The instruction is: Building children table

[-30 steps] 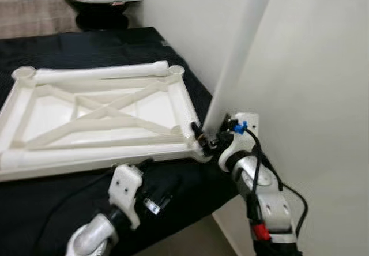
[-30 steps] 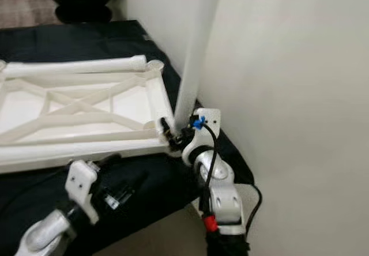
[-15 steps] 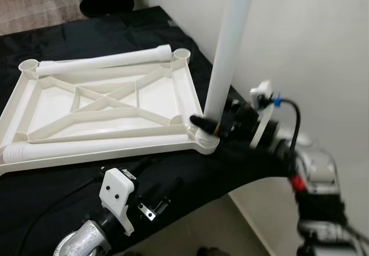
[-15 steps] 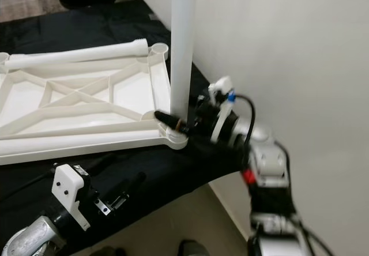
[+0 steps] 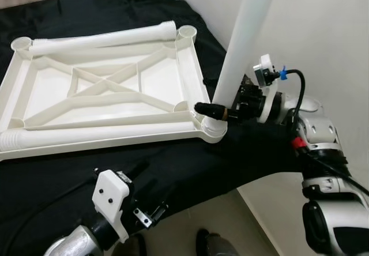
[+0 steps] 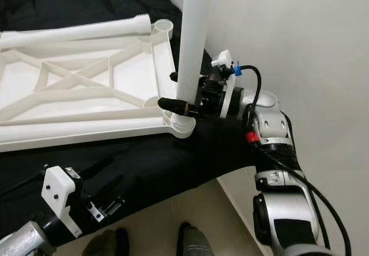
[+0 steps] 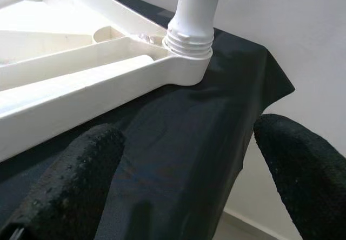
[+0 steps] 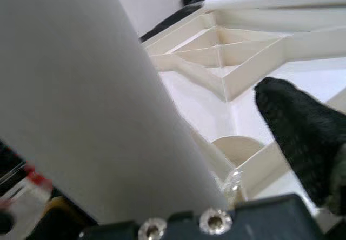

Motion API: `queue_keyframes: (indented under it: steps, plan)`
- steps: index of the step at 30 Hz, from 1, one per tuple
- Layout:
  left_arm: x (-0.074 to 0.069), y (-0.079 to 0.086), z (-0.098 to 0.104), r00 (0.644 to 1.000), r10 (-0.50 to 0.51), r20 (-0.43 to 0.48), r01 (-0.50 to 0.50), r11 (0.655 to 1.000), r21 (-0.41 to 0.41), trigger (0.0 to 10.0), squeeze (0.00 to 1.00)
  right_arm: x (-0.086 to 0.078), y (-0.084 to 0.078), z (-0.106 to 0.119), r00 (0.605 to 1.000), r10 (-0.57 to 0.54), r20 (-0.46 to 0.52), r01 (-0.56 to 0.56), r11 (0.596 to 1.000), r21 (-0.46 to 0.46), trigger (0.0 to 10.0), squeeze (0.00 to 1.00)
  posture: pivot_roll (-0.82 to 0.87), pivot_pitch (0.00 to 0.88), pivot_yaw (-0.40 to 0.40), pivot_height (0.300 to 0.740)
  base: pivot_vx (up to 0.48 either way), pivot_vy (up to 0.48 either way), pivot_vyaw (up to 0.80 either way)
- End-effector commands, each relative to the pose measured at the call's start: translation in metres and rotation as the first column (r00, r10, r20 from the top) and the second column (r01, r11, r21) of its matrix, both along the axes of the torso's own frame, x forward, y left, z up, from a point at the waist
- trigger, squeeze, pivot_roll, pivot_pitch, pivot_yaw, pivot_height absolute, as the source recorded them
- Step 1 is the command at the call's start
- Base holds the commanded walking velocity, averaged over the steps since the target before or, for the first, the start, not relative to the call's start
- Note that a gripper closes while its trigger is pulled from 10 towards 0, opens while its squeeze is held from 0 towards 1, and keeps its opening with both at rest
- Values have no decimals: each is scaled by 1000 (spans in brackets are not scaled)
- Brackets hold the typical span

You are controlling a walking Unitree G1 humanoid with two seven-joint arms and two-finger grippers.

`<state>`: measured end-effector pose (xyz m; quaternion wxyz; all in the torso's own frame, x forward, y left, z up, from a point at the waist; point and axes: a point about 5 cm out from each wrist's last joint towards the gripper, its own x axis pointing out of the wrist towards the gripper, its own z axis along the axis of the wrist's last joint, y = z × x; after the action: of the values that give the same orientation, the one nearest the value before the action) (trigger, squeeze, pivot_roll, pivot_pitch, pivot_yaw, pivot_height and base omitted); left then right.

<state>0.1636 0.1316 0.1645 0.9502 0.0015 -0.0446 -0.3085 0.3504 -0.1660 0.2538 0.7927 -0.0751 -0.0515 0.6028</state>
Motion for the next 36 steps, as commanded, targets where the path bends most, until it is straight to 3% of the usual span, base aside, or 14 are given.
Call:
queue_keyframes:
  steps: [1,2,12,21,22,23,24,25,26,29,30,31,34,36]
  plan:
    - [-4,3,-1,1000,1,-21,0,1000,14,10000,0,0,-5,2,1000,22,3,-22,1000,-7,4000,0,142,347,-30,740,0,0,0]
    - [-5,3,0,1000,1,-23,-1,1000,14,10000,0,0,-7,4,999,48,1,-48,999,-3,0,0,142,347,-29,740,0,0,0]
    - [-7,3,2,999,0,-37,0,1000,14,10000,0,-3,-13,5,988,156,-18,-156,988,-6,0,0,135,351,-26,740,0,0,0]
    - [-3,2,0,999,1,-39,0,1000,12,10000,0,4,-13,4,998,-28,54,29,1000,-12,0,0,112,336,-38,740,0,0,0]
    - [0,-1,-7,999,3,-41,-2,1000,10,10000,0,5,-5,-18,949,-314,22,315,949,-13,0,0,61,240,-148,740,0,0,0]
    - [7,-3,-18,999,9,-45,-8,1000,15,10000,0,-3,4,-55,687,-719,-109,726,687,43,0,0,43,172,-173,740,0,0,0]
    - [7,-3,-18,999,9,-45,-8,1000,15,10000,0,-3,4,-55,687,-719,-109,726,687,43,0,0,43,172,-173,740,0,0,0]
    - [12,-5,-26,999,11,-50,-10,1000,21,10000,0,-21,-4,-84,332,-918,-215,940,342,-9,0,0,39,158,-178,740,0,0,0]
    - [22,-9,-34,999,23,-50,-22,999,29,10000,0,-35,14,-107,245,-947,-209,961,266,-81,0,0,53,84,-180,740,0,0,0]
    - [30,-11,-38,998,32,-49,-30,999,34,10000,0,-38,33,-118,290,-936,-198,944,315,-104,0,0,51,74,-179,740,0,0,0]
    - [38,-12,-42,998,35,-50,-34,999,33,10000,0,-31,50,-118,384,-910,-159,913,400,-85,0,0,33,25,-177,740,0,0,0]
    - [42,-14,-44,998,36,-50,-34,999,31,10000,0,-27,60,-118,430,-893,-134,895,441,-71,0,0,33,25,-177,740,0,0,0]
    - [50,-15,-47,998,40,-44,-39,999,39,10000,0,-10,67,-114,439,-890,-123,893,447,-51,0,0,39,0,-183,740,0,0,0]
    - [50,-15,-47,998,40,-44,-39,999,39,10000,0,-10,67,-114,439,-890,-123,893,447,-51,0,0,39,0,-183,740,0,0,0]
